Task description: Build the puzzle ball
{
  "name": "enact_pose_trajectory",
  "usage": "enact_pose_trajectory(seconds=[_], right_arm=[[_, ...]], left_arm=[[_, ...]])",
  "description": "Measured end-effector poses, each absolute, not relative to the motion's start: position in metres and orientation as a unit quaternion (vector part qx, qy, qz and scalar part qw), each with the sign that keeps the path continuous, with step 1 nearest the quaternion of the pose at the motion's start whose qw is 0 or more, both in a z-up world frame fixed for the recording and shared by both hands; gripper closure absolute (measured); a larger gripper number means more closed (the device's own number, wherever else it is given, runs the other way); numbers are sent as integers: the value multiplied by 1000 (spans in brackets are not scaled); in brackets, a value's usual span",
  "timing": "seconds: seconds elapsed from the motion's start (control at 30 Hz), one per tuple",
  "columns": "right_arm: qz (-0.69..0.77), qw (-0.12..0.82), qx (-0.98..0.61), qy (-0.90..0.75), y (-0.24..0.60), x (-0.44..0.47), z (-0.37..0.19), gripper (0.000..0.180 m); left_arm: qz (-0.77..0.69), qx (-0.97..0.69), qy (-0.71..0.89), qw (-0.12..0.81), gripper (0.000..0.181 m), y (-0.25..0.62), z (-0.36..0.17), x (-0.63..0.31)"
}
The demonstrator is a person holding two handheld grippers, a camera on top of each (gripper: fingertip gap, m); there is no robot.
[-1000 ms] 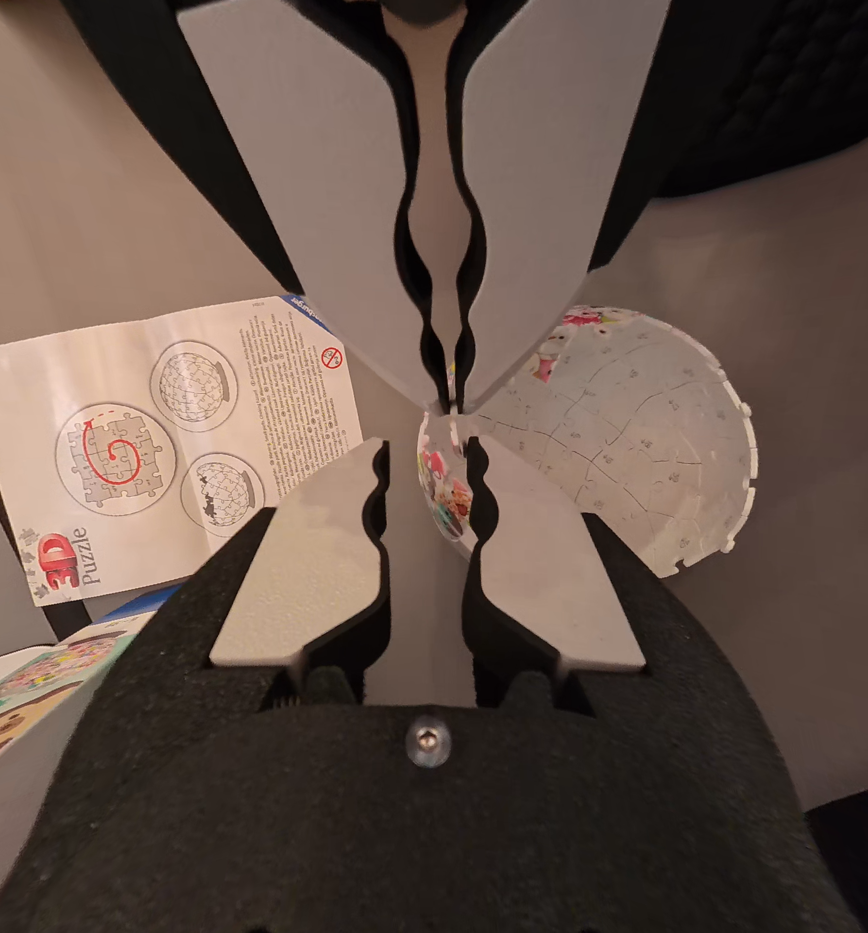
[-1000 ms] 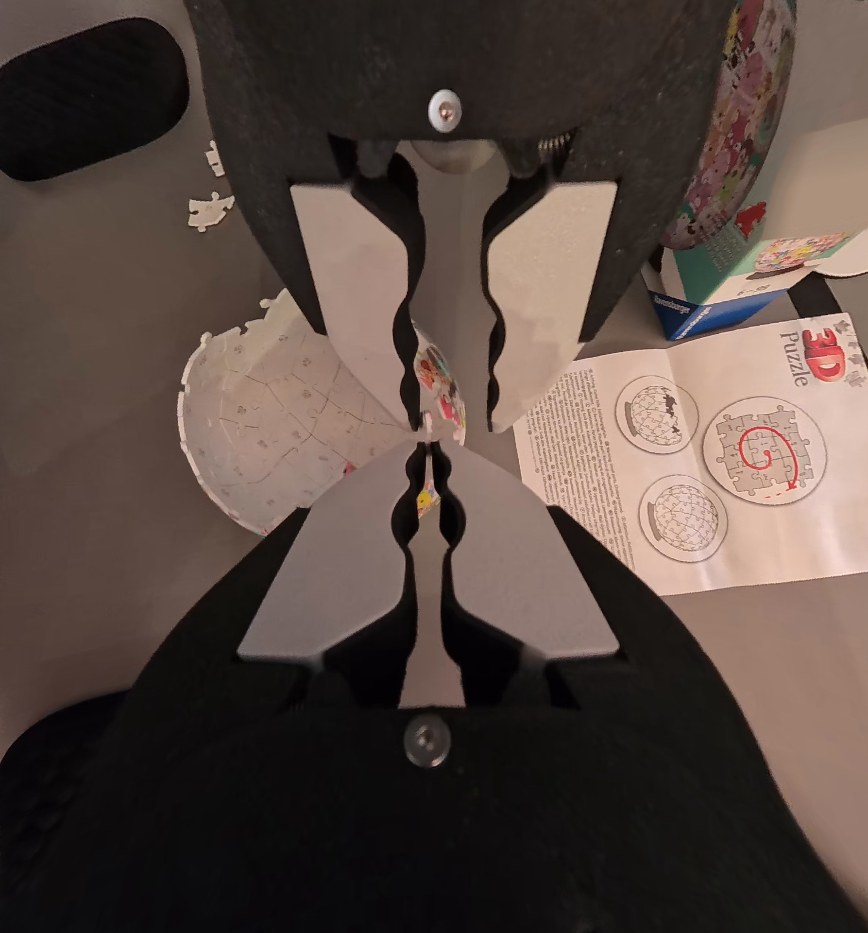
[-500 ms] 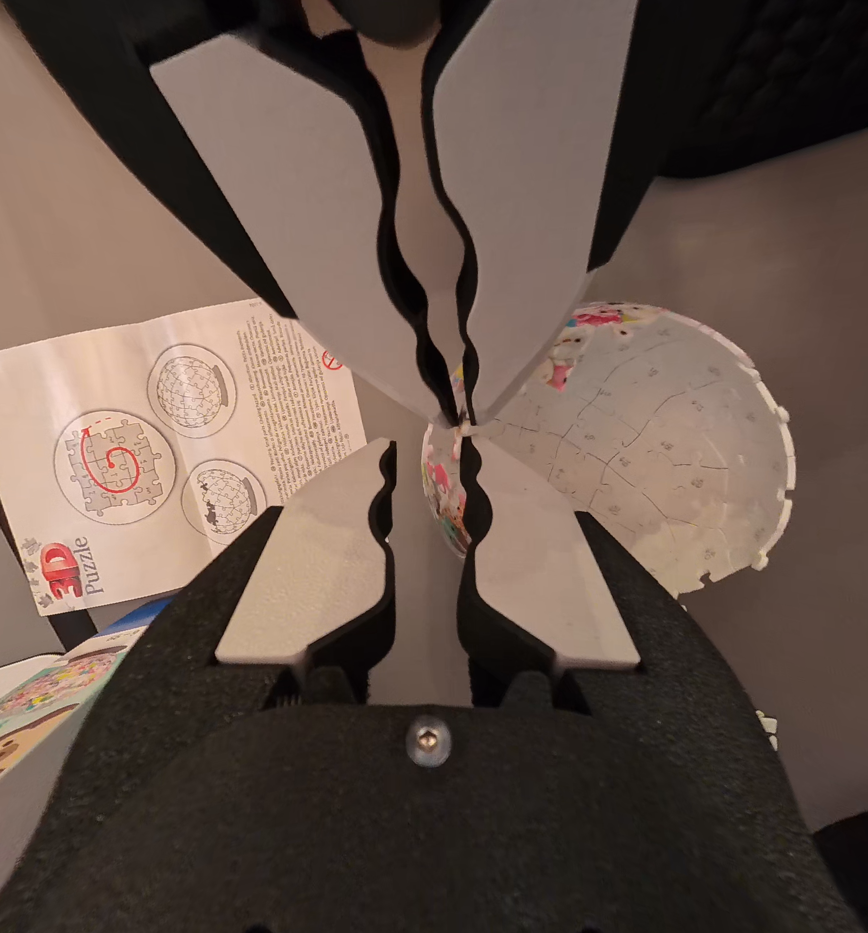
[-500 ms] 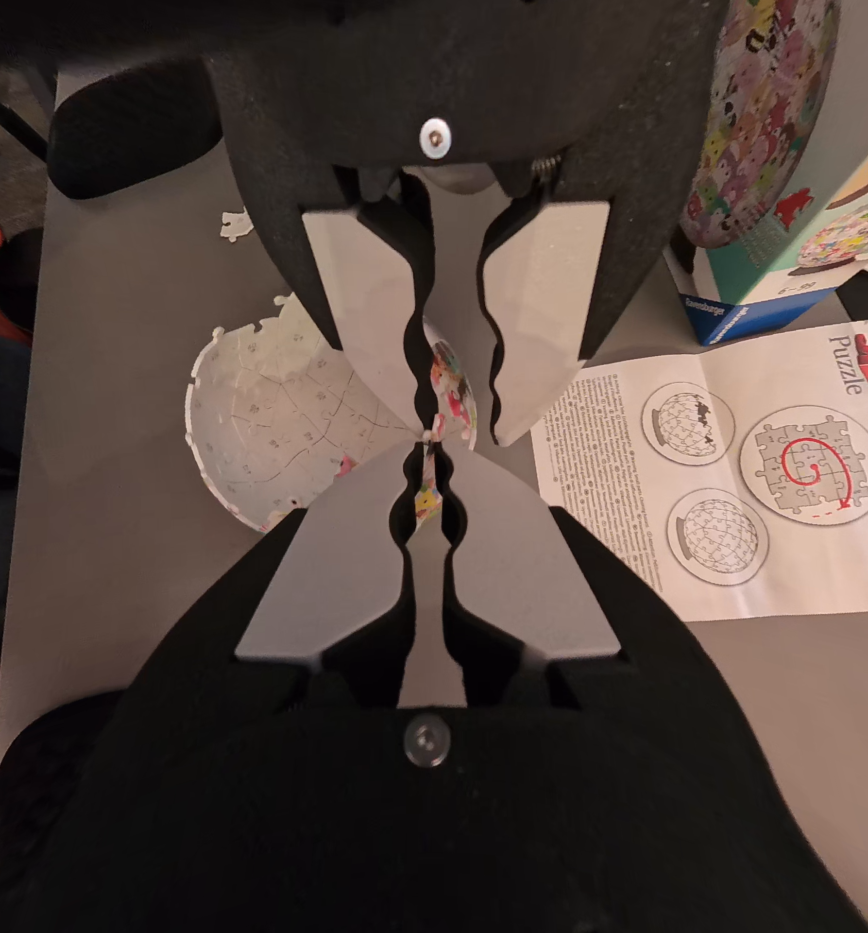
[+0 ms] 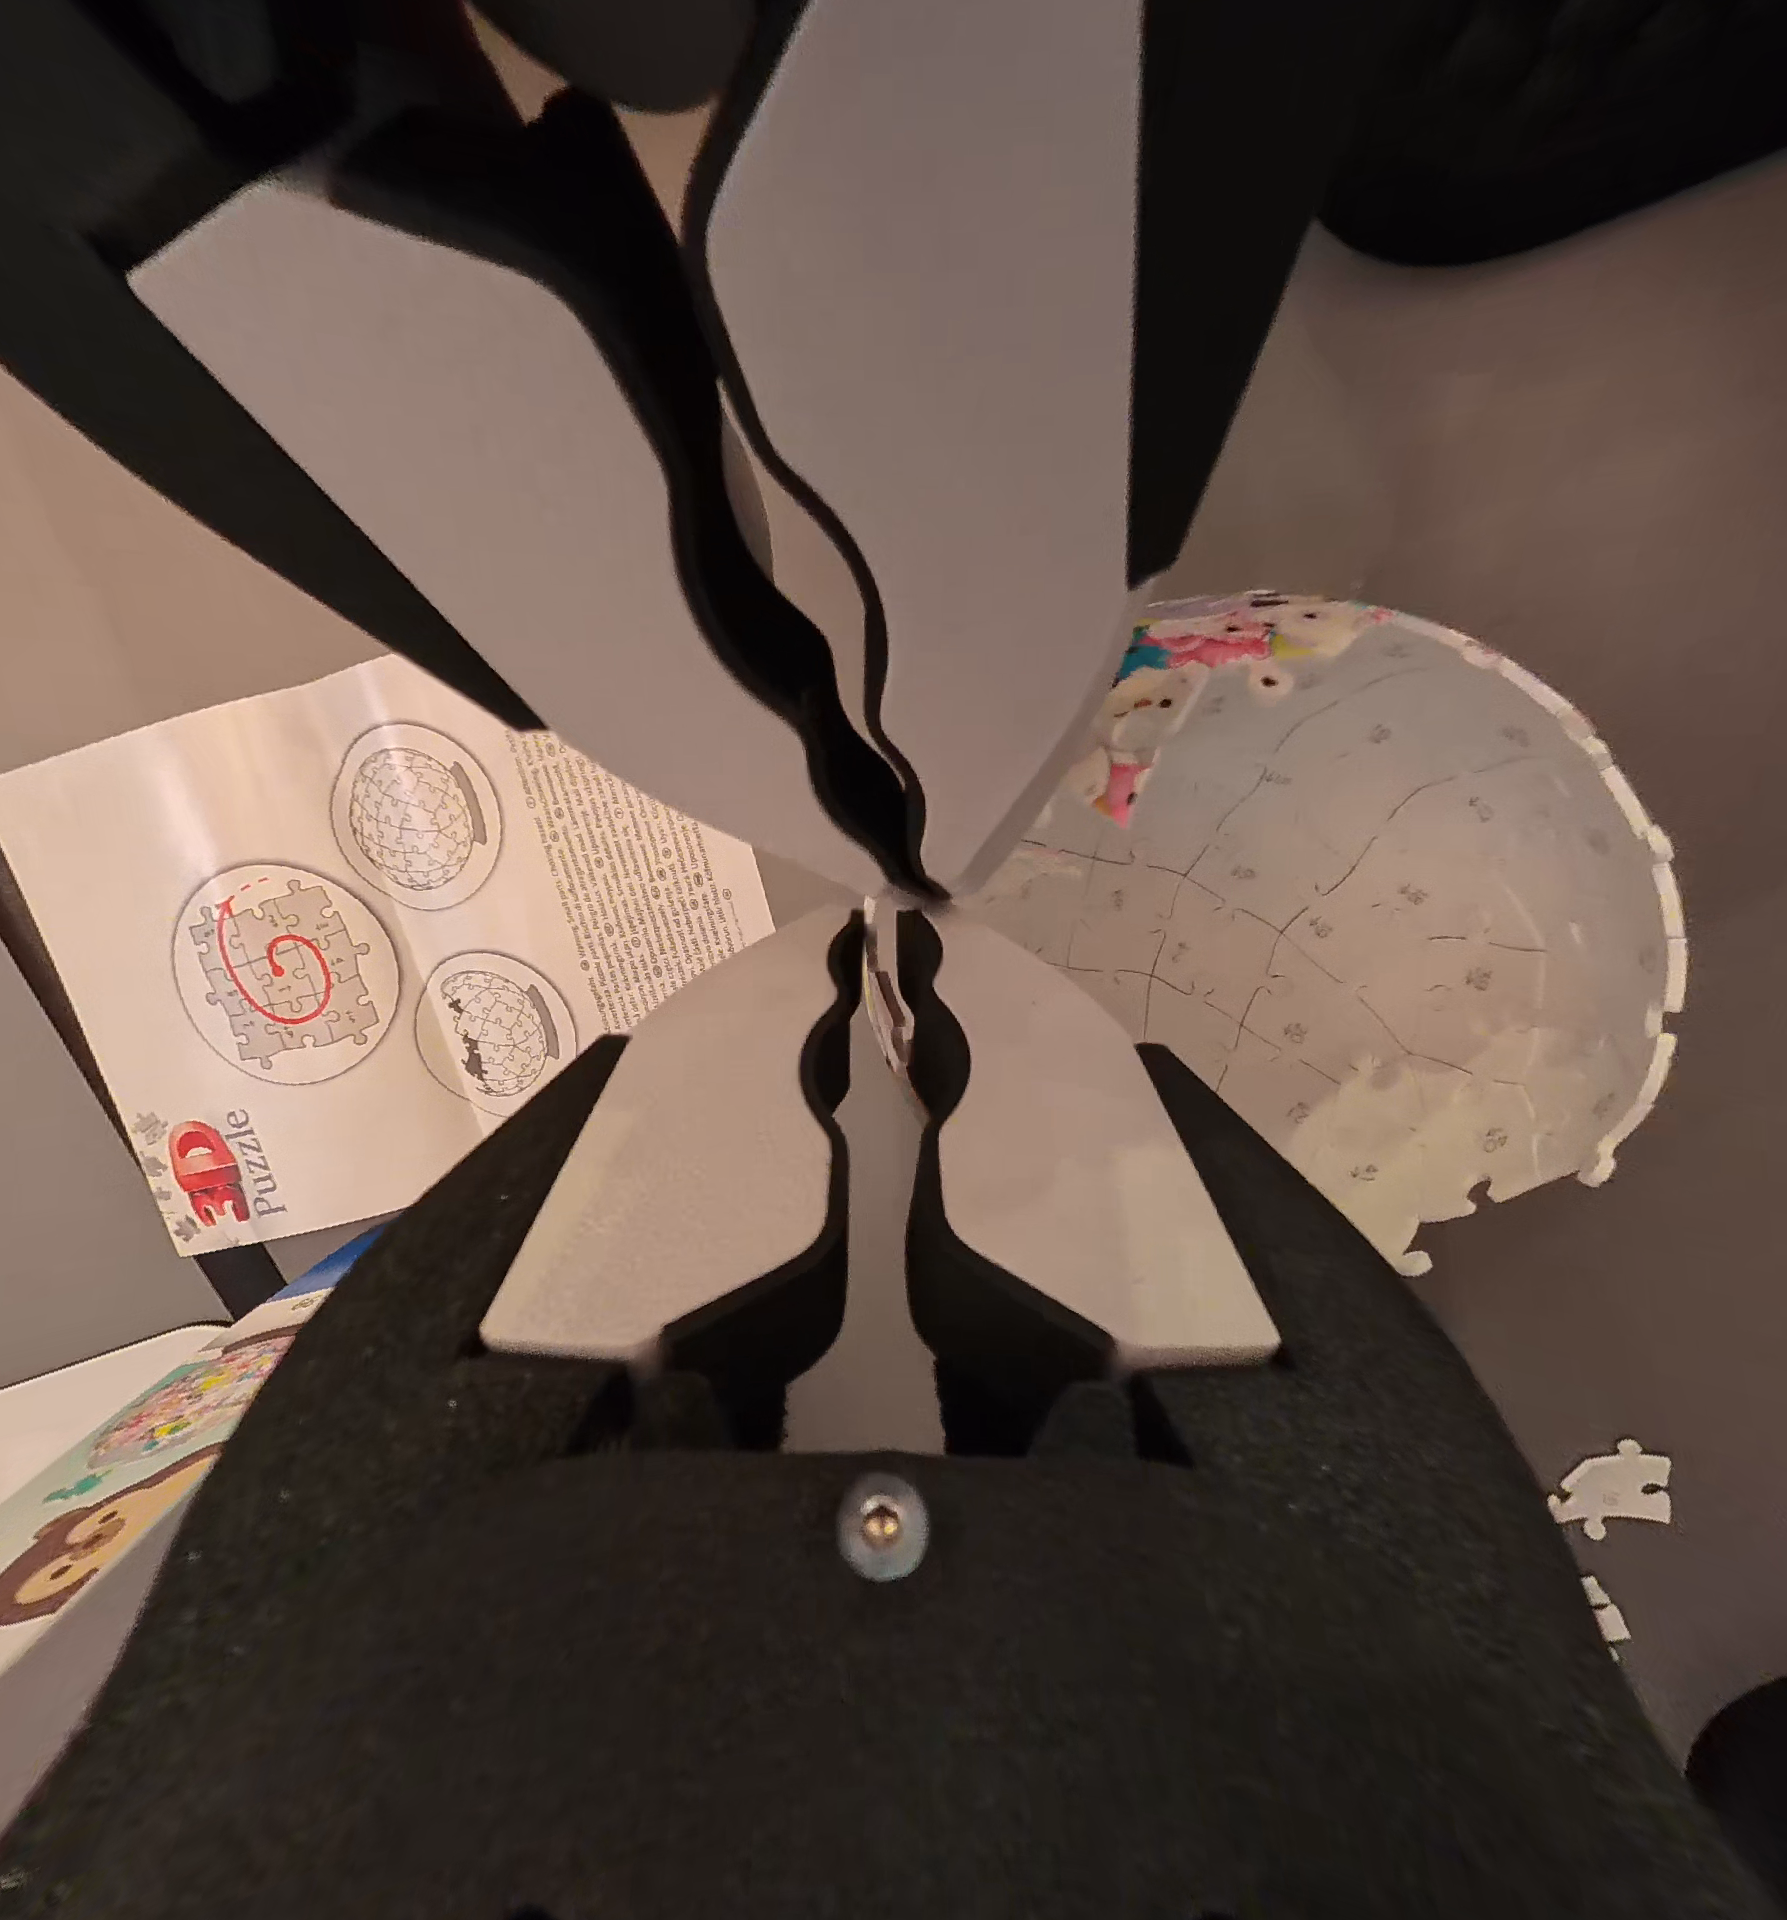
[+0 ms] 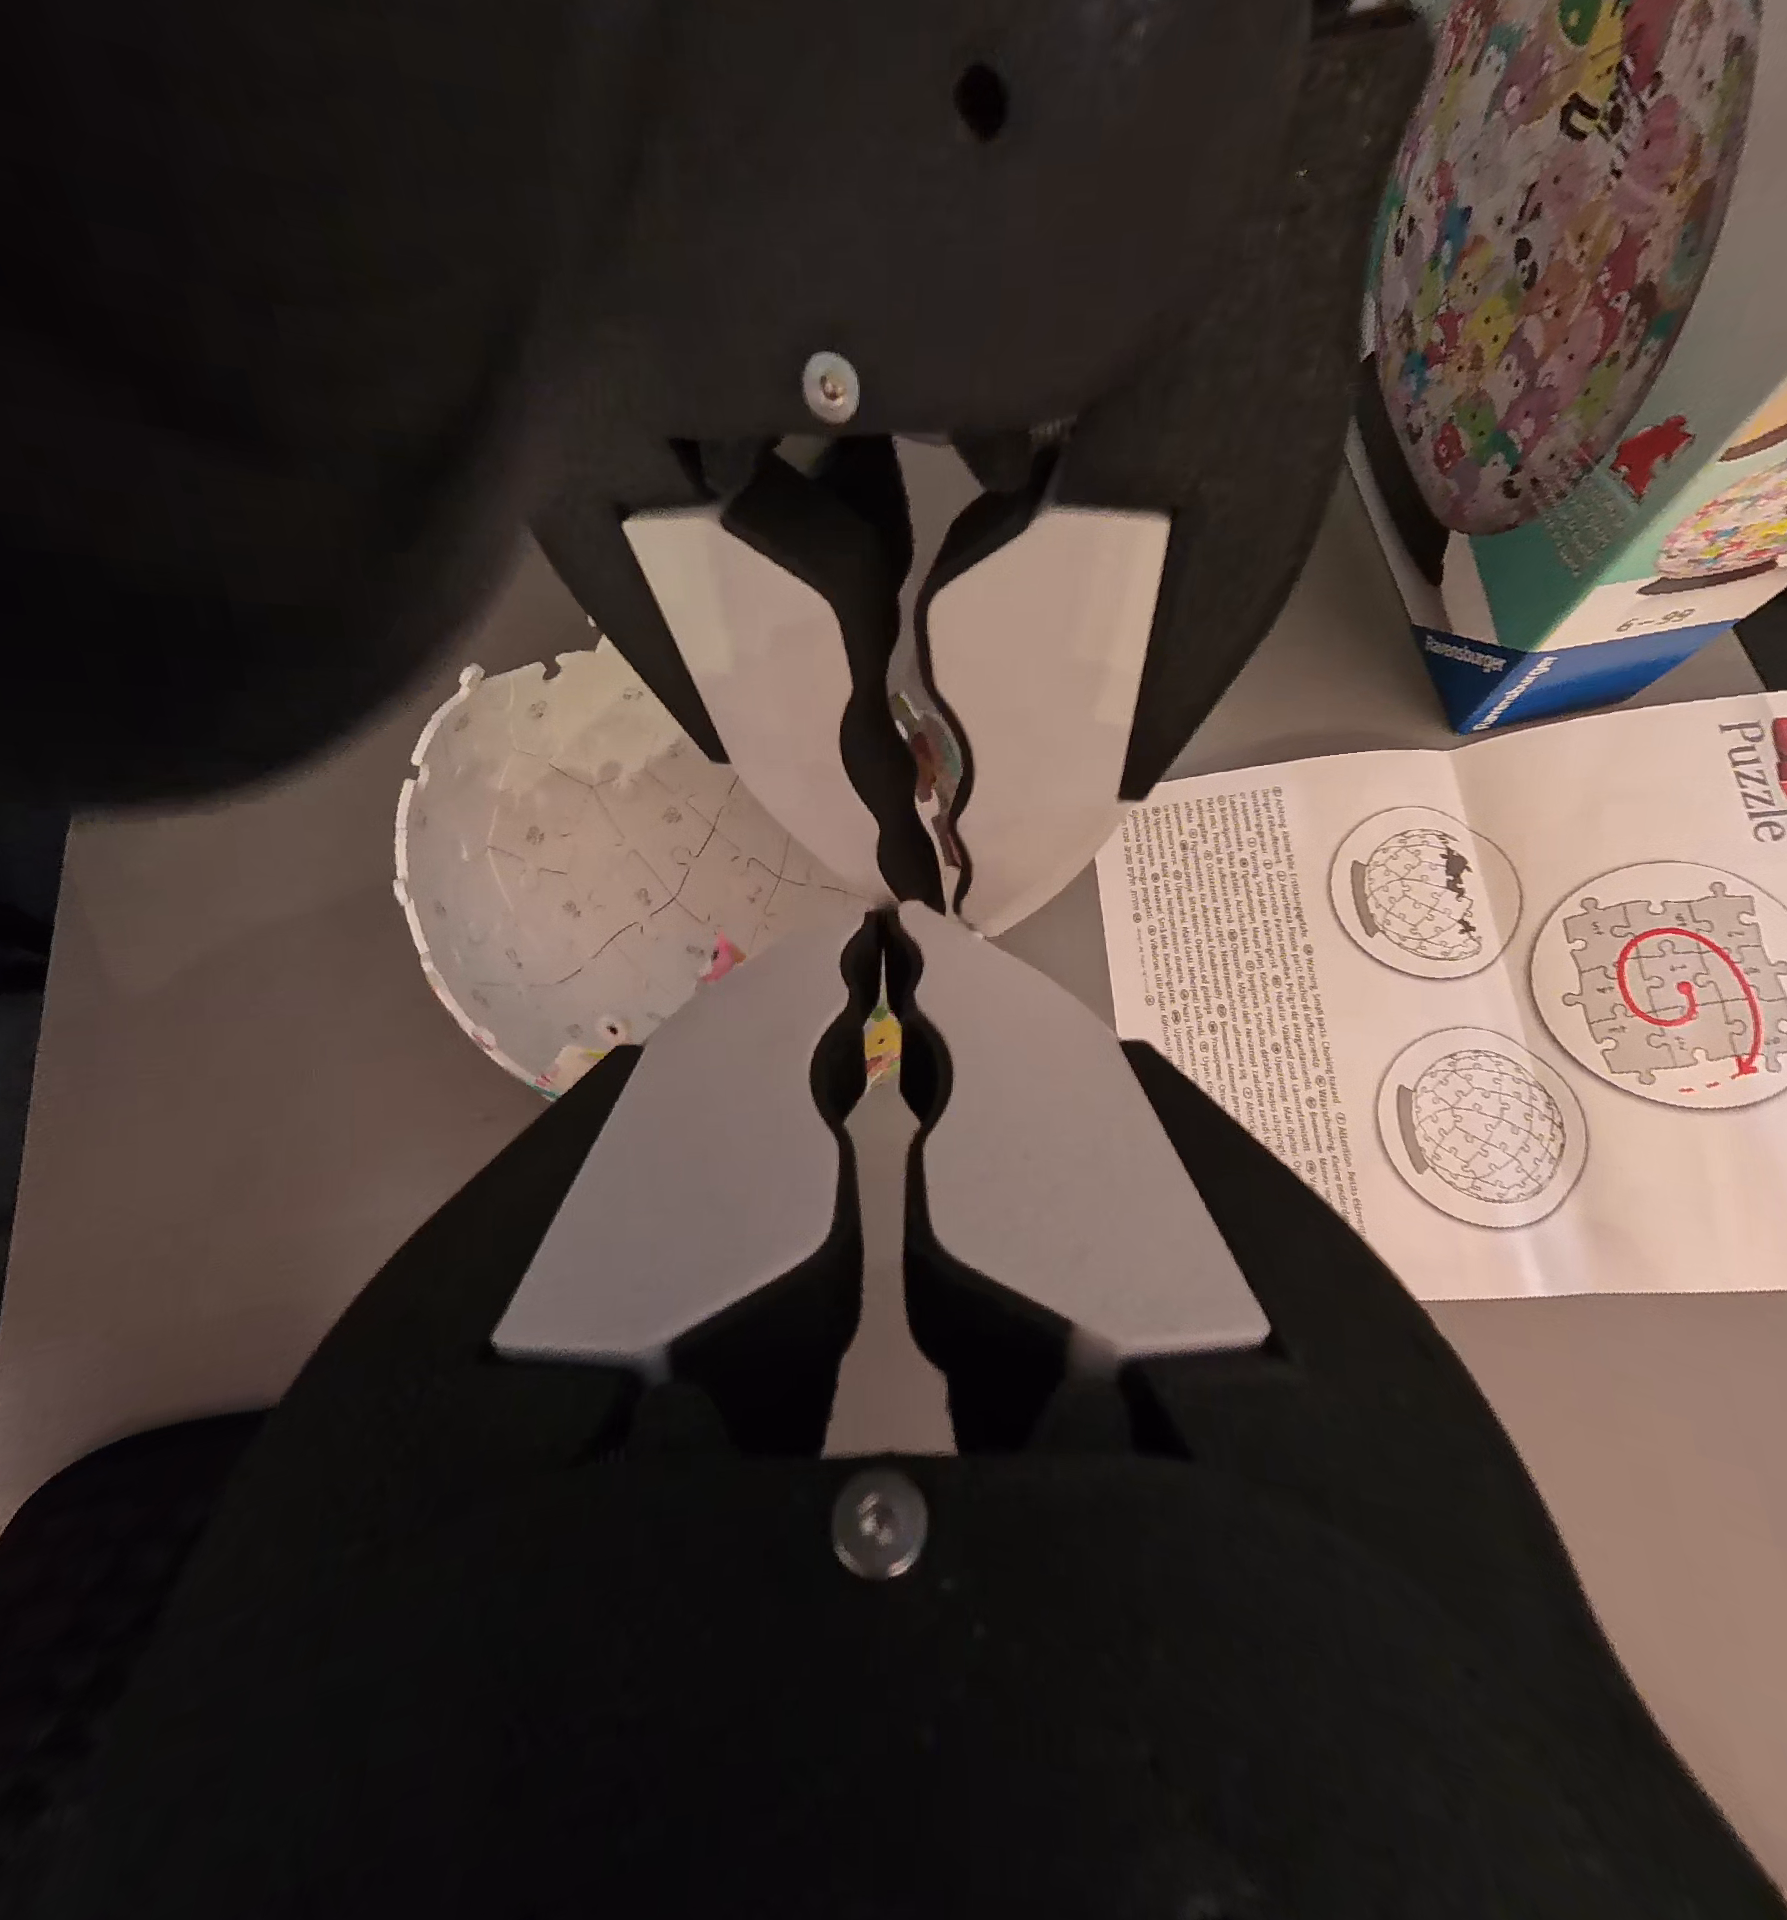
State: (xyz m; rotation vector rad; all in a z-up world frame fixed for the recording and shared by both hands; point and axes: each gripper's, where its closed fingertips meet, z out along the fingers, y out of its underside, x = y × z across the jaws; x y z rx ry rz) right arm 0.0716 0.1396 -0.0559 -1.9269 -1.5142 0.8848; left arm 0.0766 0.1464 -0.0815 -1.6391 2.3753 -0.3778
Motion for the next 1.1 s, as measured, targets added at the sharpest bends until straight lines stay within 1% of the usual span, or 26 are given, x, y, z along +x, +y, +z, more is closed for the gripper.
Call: enact_pose_trajectory(seconds=[0.1, 0.17, 0.23, 0.3, 0.33, 0.53, 0.6, 0.67, 0.8, 0.9, 0.97, 1.07, 1.1], right_arm=[[322, 268, -712, -564, 139, 72, -56, 178], [322, 272, -710, -564, 139, 73, -53, 178], [331, 289, -697, -567, 137, 73, -46, 178], [343, 316, -681, -565, 135, 74, -33, 177], [349, 332, -674, -560, 135, 75, -26, 174], [388, 452, -621, -510, 123, 88, 20, 162], [395, 488, -612, -482, 116, 97, 28, 152], [393, 509, -615, -457, 105, 109, 26, 145], [363, 525, -635, -436, 68, 128, -6, 129], [313, 526, -653, -445, 33, 130, -34, 121], [297, 526, -656, -453, 5, 120, -48, 113], [282, 558, -647, -437, -29, 103, -56, 105], [288, 574, -640, -423, -40, 97, -54, 104]], left_arm=[[-131, -561, 809, 116, 175, 147, -81, 77], [-129, -564, 806, 124, 166, 148, -78, 78], [-151, -563, 801, 138, 164, 145, -69, 81], [-171, -568, 788, 165, 151, 146, -56, 85], [-185, -571, 780, 175, 142, 146, -48, 85], [-253, -592, 715, 273, 142, 146, 4, 68], [-278, -599, 681, 316, 141, 140, 22, 56], [-304, -602, 656, 338, 136, 124, 32, 36], [-333, -615, 617, 362, 123, 79, 16, -11], [-346, -625, 589, 378, 119, 40, -5, -40], [-327, -634, 574, 403, 115, 21, -23, -56], [-325, -646, 548, 420, 114, -9, -48, -65], [-335, -649, 535, 424, 111, -19, -52, -65]])
